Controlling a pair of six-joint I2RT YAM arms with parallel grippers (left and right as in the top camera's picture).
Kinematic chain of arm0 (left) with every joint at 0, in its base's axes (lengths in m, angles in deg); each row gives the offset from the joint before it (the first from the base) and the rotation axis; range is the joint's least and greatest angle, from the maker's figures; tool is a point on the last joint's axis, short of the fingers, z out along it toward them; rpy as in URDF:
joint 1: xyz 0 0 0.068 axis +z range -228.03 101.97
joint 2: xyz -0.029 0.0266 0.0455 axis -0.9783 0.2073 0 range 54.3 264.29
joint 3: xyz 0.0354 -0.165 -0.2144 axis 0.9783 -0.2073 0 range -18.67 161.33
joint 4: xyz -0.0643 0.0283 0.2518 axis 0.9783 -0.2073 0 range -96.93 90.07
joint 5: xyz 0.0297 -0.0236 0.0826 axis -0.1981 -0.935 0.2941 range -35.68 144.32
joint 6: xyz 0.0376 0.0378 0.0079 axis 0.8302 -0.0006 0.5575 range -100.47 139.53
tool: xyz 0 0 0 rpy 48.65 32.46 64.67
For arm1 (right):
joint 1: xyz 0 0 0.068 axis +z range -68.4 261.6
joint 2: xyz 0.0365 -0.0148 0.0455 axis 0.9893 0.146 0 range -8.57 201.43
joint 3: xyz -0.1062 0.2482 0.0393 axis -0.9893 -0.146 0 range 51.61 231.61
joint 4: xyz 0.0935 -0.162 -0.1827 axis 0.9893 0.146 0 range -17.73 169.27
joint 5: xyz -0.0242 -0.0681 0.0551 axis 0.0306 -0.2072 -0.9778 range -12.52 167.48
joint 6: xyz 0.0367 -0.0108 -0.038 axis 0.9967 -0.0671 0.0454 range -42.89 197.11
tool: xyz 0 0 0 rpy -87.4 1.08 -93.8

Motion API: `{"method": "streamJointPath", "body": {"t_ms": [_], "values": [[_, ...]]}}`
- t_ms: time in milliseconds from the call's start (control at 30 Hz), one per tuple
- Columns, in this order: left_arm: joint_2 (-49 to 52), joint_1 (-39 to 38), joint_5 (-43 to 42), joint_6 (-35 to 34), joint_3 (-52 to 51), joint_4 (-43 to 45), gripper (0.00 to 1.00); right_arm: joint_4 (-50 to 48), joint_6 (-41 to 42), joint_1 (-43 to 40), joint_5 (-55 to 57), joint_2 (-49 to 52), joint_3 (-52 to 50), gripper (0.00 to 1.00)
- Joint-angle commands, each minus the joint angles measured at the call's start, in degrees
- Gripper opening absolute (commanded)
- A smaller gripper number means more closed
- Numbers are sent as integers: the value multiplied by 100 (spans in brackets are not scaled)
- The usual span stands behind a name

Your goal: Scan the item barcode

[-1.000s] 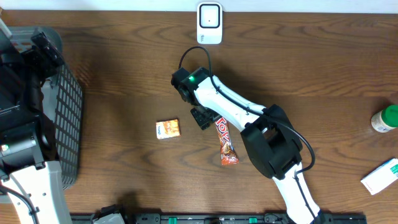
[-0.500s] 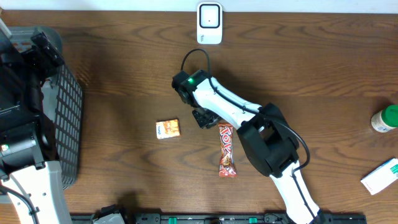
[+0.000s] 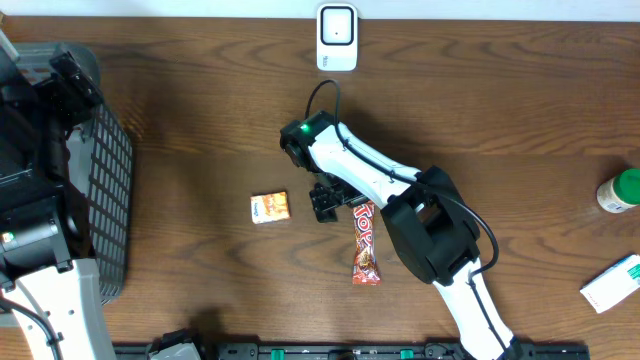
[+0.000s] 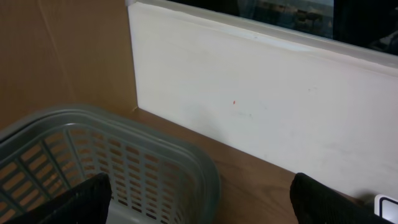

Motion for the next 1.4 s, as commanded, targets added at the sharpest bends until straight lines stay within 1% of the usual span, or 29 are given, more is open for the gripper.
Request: {"method": "streamJointPath", "body": {"t_ms": [0, 67, 167, 267, 433, 600, 667, 700, 733, 867, 967, 1067, 1100, 1167, 1200, 1233, 1300, 1367], "values": [[-4, -17, -55, -48, 22, 9, 91, -107, 769, 63, -542, 98, 37, 91], [-4, -15, -55, -48, 22, 7, 91, -293, 791, 68, -658, 98, 26, 91], [-4, -17, -55, -48, 22, 7, 91, -608, 935, 57, -667, 98, -109, 94], [-4, -17, -55, -48, 20, 7, 91, -750, 1220, 44, -662, 98, -369, 91], [-4, -17, -52, -48, 22, 9, 91, -564, 1292, 44, -625, 98, -424, 84], [-4, -17, -55, -48, 22, 9, 91, -367, 1368, 42, -597, 85, -409, 87], [-4, -17, -55, -48, 22, 9, 91, -227, 1462, 44, -522, 59, -361, 93], [-4, -17, -55, -48, 22, 9, 91, -164, 1519, 44, -457, 33, -337, 97], [-4, -17, -55, -48, 22, 9, 91, -98, 1600, 42, -352, -9, -317, 99], [-4, -17, -55, -48, 22, 9, 91, 221, 1928, 44, -17, -216, -299, 99], [-4, -17, -52, -48, 22, 7, 91, 293, 2111, 46, -17, -227, -326, 99], [-4, -17, -55, -48, 22, 9, 91, 17, 2376, 44, -35, -227, -629, 99], [-4, -17, -55, -48, 22, 9, 91, -306, 2437, 33, -184, -227, -949, 99], [-4, -17, -52, -48, 22, 9, 91, -739, 2430, 22, -426, -227, -1261, 99], [-4, -17, -55, -48, 22, 9, 91, -909, 2378, 22, -557, -227, -1357, 95], [-4, -17, -55, -48, 22, 7, 91, -1141, 2247, 22, -710, -227, -1458, 89], [-4, -17, -55, -48, 22, 7, 91, -1580, 2015, 24, -863, -227, -1637, 70], [-4, -17, -55, -48, 22, 7, 91, -1840, 1971, 22, -861, -227, -1773, 55]]}}
